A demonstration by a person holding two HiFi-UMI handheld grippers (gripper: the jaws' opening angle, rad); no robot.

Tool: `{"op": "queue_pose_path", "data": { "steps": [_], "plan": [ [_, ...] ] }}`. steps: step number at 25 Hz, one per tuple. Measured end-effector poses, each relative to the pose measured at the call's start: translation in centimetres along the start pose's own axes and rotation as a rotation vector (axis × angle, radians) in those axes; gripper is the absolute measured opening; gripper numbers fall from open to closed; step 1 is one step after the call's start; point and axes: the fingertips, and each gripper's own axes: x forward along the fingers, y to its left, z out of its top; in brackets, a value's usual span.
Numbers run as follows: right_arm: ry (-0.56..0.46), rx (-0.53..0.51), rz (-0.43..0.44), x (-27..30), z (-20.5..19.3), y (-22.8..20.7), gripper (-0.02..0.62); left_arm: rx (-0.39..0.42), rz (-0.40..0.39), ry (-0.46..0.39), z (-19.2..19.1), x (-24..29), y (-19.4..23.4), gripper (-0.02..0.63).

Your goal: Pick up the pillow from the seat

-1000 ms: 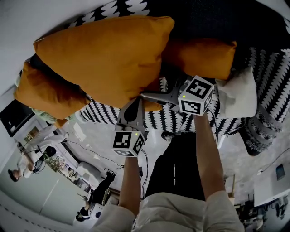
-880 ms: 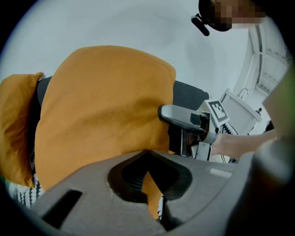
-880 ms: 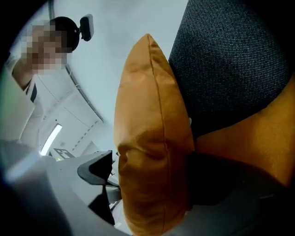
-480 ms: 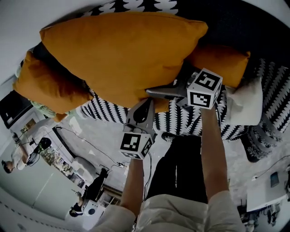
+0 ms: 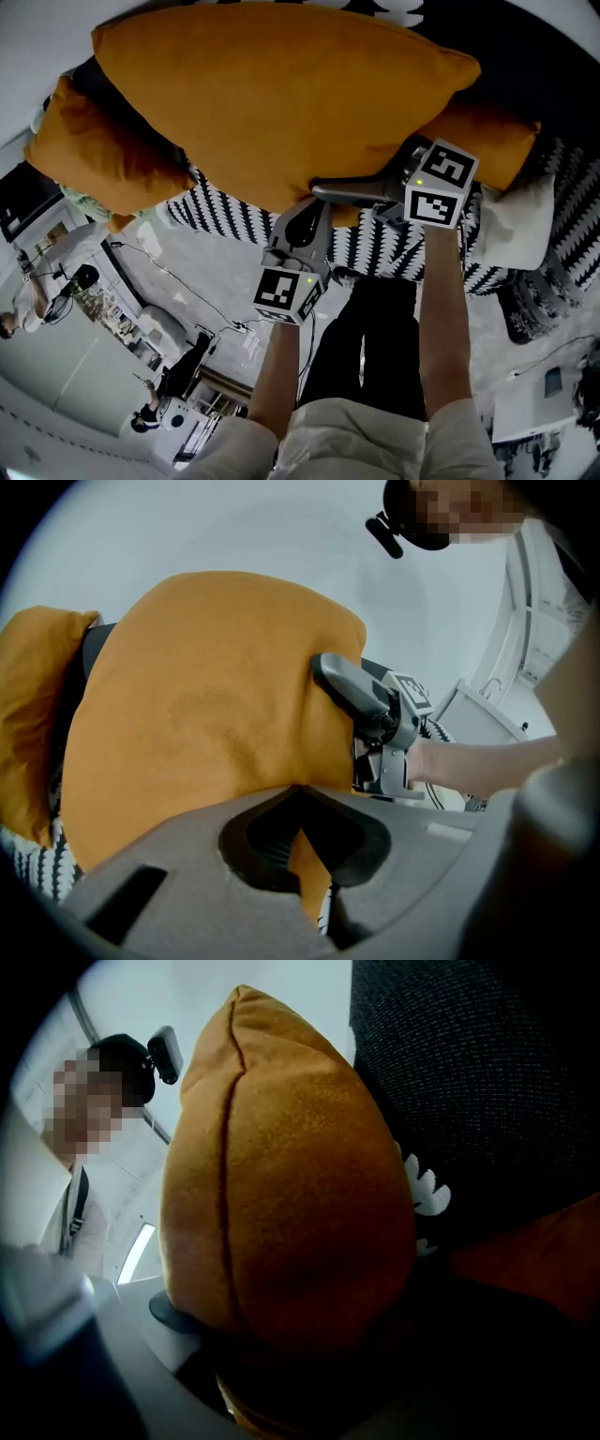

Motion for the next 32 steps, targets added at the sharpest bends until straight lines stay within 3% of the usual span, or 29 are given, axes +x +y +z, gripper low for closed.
{"op": "queue_pose_path", "data": {
  "steps": [4,10,15,26,32],
  "plan": [
    [-0.014,-0.032,-0.092,1.0,-0.1,0.1,0.54,-0.039,0.022,-0.022,-0.1,-0.5,0.7,0.006],
    [-0.024,-0.027,-0.2,1.1,-0.2,-0.5,0.538,-0.006,0.019,0.003,0.0,-0.8,0.9,0.006],
    [-0.032,-0.037,-0.238,0.9,-0.7,0.2,0.529,-0.021,0.042,0.003,-0.5,-1.7,0.9,0.006],
    [-0.044,-0.049,-0.314,1.0,-1.6,2.2,0.365,-0.044,0.077,-0.031,-0.7,-4.5,1.1,0.006],
    [-0.056,-0.054,-0.338,0.8,-3.0,2.3,0.339,0.016,0.113,-0.045,-2.0,-5.5,1.2,0.006]
  ]
}}
